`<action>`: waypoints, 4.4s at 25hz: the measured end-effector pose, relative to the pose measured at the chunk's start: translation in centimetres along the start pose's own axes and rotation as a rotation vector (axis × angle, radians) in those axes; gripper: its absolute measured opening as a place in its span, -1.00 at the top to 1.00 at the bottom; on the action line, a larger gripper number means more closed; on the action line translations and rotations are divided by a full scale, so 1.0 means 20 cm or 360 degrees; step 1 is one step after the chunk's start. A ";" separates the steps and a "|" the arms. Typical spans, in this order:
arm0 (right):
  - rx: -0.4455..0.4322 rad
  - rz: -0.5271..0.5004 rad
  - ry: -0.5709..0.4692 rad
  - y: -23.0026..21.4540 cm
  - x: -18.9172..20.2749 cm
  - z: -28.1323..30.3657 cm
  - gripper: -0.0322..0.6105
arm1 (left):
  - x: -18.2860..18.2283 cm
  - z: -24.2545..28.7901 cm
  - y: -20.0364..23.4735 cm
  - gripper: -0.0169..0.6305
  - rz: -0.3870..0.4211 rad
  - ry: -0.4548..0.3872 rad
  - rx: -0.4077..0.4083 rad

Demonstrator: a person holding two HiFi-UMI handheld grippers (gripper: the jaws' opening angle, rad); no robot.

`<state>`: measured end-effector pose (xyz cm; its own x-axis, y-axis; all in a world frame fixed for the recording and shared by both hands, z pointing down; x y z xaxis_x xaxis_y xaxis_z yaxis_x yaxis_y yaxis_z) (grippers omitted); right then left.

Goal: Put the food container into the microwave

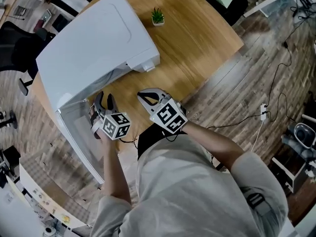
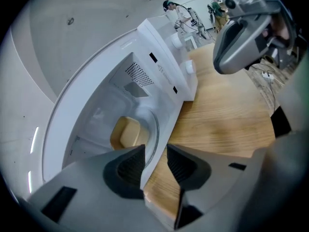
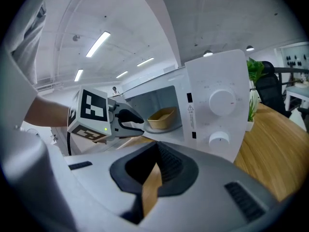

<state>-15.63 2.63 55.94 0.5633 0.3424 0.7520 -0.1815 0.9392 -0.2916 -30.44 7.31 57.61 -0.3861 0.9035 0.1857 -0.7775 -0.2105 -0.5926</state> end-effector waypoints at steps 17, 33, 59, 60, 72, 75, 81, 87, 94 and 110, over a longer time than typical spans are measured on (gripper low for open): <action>-0.0123 -0.0311 -0.0056 0.08 -0.13 -0.09 0.89 | 0.03 -0.32 -0.17 0.85 -0.0244 -0.0068 -0.0066; -0.0160 -0.0493 -0.0204 0.19 -0.31 -0.19 0.89 | 0.07 -0.62 -0.11 0.91 -0.1399 -0.0472 0.0098; 0.0265 -0.0551 -0.0572 0.32 -0.90 -0.43 0.89 | -0.02 -1.02 0.44 0.91 -0.1477 -0.1114 0.0081; 0.0279 -0.0560 -0.0580 0.33 -0.92 -0.46 0.89 | -0.02 -1.03 0.46 0.91 -0.1474 -0.1131 0.0071; 0.0390 -0.0593 -0.0711 0.31 -1.10 -0.60 0.89 | -0.02 -1.15 0.59 0.91 -0.1458 -0.1288 0.0012; 0.0394 -0.0605 -0.0703 0.31 -1.10 -0.58 0.89 | -0.03 -1.15 0.60 0.91 -0.1449 -0.1296 -0.0001; 0.0395 -0.0579 -0.0714 0.31 -1.08 -0.58 0.89 | -0.03 -1.15 0.61 0.91 -0.1442 -0.1302 -0.0009; 0.0400 -0.0563 -0.0725 0.31 -1.08 -0.58 0.89 | -0.03 -1.16 0.61 0.91 -0.1420 -0.1309 -0.0006; 0.0403 -0.0536 -0.0719 0.30 -1.07 -0.57 0.89 | -0.04 -1.15 0.62 0.91 -0.1399 -0.1304 0.0008; 0.0387 -0.0552 -0.0679 0.30 -1.06 -0.58 0.89 | -0.06 -1.16 0.62 0.91 -0.1388 -0.1308 0.0028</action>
<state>-19.33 0.78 31.41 0.2586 -0.0516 0.9646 -0.2526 0.9602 0.1190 -28.09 12.28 31.87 0.0778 0.2367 0.9685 -0.9391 0.3436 -0.0086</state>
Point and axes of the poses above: the fingertips, and each gripper's own axes: z forward along the fingers, y to its left, x out of its underside, the point moved 3 cm from there along -z, backward along the fingers, and after that the axes turned 11 degrees about y, right-handed, at the moved point
